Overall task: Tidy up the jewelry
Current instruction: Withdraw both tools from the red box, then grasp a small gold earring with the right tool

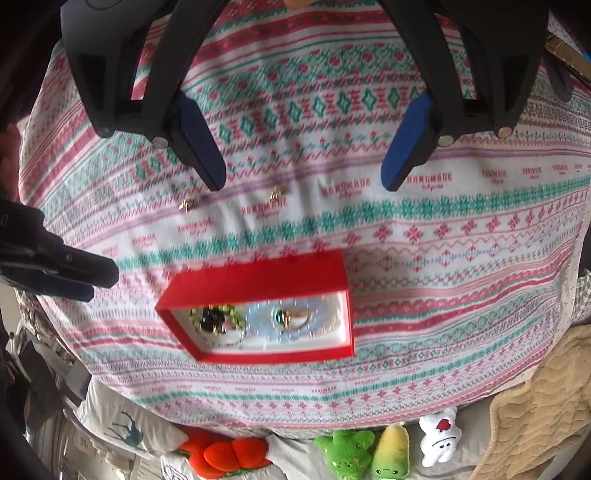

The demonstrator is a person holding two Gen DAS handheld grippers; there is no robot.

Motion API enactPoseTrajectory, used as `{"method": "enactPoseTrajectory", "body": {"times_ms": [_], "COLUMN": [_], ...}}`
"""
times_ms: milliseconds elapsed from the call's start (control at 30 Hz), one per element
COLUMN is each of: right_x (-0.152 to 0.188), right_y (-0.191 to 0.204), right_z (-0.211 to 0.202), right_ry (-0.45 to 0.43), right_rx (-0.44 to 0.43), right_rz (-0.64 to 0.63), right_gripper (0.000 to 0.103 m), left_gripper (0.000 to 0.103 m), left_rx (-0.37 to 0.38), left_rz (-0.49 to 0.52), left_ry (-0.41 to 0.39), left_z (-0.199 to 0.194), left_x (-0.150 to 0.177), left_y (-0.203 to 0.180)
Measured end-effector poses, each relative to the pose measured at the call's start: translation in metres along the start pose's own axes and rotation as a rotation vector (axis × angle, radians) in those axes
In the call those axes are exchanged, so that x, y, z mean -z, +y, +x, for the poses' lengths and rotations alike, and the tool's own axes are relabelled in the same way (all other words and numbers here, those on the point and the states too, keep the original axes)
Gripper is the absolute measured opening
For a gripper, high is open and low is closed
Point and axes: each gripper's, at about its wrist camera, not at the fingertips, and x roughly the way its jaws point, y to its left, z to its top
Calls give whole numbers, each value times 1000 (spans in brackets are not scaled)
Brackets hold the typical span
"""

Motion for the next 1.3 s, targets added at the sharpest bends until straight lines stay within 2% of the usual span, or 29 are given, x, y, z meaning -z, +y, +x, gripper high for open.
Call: {"method": "enactPoseTrajectory", "body": {"times_ms": [267, 533, 733, 1000, 1067, 1300], "right_x": [29, 53, 56, 54, 52, 41], "right_y": [5, 15, 31, 37, 40, 55], "right_z": [7, 30, 44, 68, 71, 82], "right_ry": [51, 137, 174, 226, 219, 186], "right_rx": [26, 44, 18, -30, -18, 10], "right_rz": [-58, -118, -156, -123, -134, -176], "right_gripper": [75, 75, 75, 75, 72, 51], "left_gripper": [86, 86, 86, 86, 86, 86], "left_rx": [-12, -19, -18, -17, -8, -4], "left_rz": [36, 45, 42, 29, 18, 7], "left_ry": [41, 96, 119, 125, 123, 127], "left_z": [0, 10, 15, 18, 18, 19], "left_x": [25, 39, 42, 40, 39, 35], "left_y": [9, 16, 17, 19, 21, 23]}}
